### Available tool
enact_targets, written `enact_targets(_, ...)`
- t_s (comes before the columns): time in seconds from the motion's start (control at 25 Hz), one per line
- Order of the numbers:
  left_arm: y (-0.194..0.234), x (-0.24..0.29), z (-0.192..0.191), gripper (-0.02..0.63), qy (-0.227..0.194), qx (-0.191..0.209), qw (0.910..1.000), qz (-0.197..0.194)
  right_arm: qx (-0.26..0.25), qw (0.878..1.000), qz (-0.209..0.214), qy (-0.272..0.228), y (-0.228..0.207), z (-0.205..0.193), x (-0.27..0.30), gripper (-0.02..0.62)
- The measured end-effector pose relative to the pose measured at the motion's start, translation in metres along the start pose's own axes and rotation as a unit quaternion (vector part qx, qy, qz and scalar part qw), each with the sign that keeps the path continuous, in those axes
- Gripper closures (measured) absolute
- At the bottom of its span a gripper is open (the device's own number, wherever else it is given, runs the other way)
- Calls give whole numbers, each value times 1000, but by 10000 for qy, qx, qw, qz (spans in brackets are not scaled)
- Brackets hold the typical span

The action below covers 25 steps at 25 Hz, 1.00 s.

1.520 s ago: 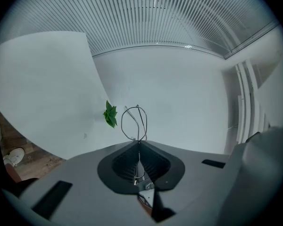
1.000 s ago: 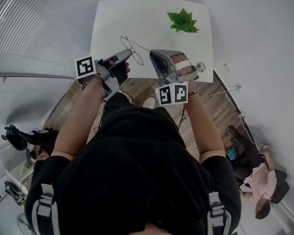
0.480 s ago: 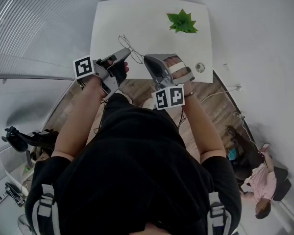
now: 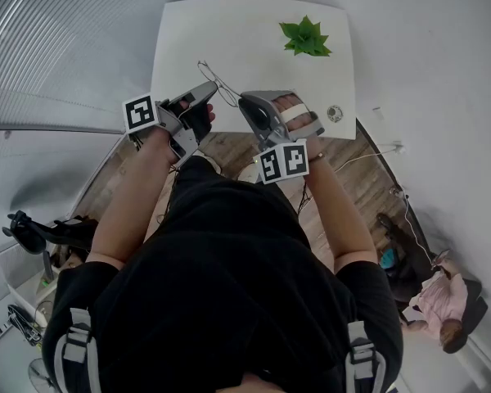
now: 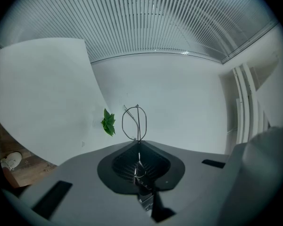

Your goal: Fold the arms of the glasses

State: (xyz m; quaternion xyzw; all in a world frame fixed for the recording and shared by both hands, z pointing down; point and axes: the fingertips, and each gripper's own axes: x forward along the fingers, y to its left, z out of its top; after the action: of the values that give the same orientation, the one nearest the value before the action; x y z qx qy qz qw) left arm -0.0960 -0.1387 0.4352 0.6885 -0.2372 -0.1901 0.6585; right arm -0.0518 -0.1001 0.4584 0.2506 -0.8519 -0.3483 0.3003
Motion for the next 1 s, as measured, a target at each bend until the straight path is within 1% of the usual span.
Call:
enact_targets(0.08, 3, -1, 1, 592, -9, 4, 10000, 18, 167, 9999, 27, -31, 0, 0, 0, 508)
enact_targets(0.2, 5, -2, 1, 592, -44, -12, 10000, 42, 255, 9996, 74, -60, 2, 0, -2, 500)
enact_targets(0.36, 7, -4, 4, 592, -94, 20, 9999, 88, 303, 9995, 67, -66, 1, 0, -6, 499)
enact_targets(0.48, 8, -5, 7, 592, -132, 19, 9999, 97, 464, 9989, 16, -101, -4, -1, -8, 499)
enact_targets(0.8, 13, -5, 5, 592, -191, -12, 9998, 75, 1375, 9896, -255, -347, -25, 0, -12, 505)
enact_targets(0.88, 14, -6, 5, 592, -202, -32, 9998, 74, 1623, 9853, -318, -435, -30, 2, -13, 514)
enact_targets(1.0, 16, -6, 5, 592, -214, -65, 9997, 76, 2067, 9756, -430, -595, -40, 6, -13, 529)
